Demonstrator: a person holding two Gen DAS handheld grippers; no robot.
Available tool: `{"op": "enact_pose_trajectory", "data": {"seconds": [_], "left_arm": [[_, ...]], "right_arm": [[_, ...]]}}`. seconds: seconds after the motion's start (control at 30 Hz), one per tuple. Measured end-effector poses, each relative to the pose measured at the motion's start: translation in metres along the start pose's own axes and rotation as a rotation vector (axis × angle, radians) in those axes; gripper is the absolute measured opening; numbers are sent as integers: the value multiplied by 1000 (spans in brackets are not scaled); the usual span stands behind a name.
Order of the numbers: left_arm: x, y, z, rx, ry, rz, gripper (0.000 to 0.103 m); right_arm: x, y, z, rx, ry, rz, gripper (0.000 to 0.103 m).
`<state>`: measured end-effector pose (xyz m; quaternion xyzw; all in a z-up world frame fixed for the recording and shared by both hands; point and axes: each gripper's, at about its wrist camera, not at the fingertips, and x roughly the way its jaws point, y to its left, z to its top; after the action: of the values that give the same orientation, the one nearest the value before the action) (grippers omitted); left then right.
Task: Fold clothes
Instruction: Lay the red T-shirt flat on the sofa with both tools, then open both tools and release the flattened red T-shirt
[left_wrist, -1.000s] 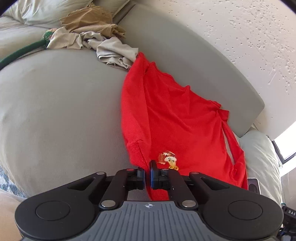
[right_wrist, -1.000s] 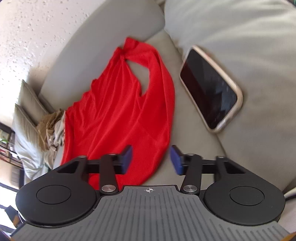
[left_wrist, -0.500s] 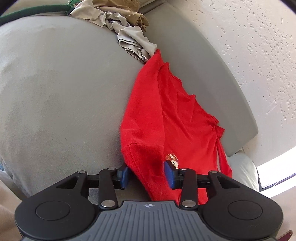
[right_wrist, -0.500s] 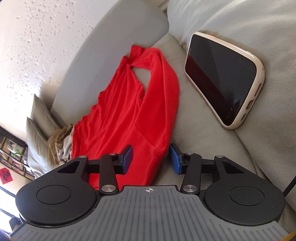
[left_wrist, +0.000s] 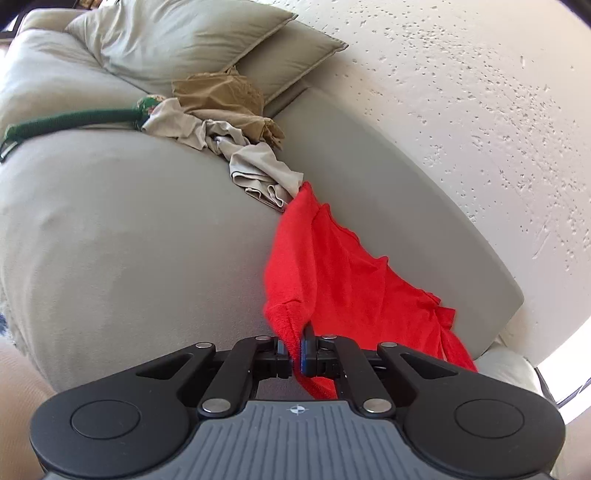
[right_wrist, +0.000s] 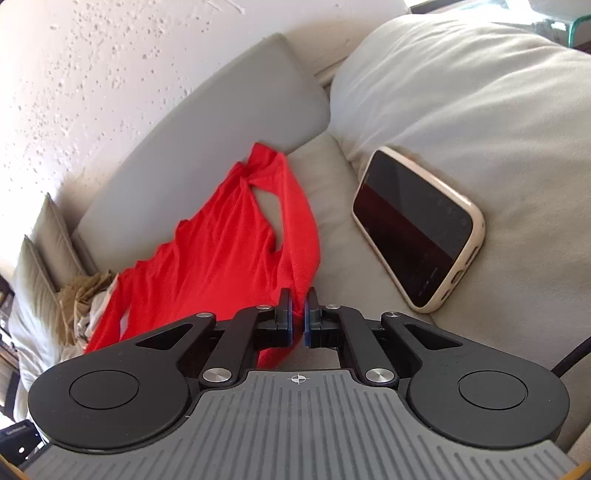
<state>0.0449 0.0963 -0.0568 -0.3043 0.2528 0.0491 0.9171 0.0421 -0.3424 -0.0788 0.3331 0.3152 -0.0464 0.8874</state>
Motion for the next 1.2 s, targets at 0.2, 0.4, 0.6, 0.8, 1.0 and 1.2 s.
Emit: {"op": "enact_pose_trajectory", "data": {"seconds": [0.2, 0.4, 0.6, 0.8, 1.0, 1.2], "left_arm": [[-20, -2, -17, 18, 57, 112, 3], [-21, 0, -28, 85, 122, 221, 3], [-20, -8, -32, 186, 210, 314, 18], [-61, -20, -26, 192, 182, 273, 31], [-49, -74, -48, 451, 151, 75, 26], [-12, -84, -89, 633, 275, 96, 28]], "right_arm": [[-28, -1, 0, -2, 11, -67, 5], [-45, 0, -6, -27, 41, -136, 5], [-54, 19, -16, -162, 66, -143, 22], [-73, 43, -24, -299, 59, -124, 51], [-83, 67, -37, -444, 69, -101, 29], [-51, 95, -70, -624, 150, -62, 30]]}}
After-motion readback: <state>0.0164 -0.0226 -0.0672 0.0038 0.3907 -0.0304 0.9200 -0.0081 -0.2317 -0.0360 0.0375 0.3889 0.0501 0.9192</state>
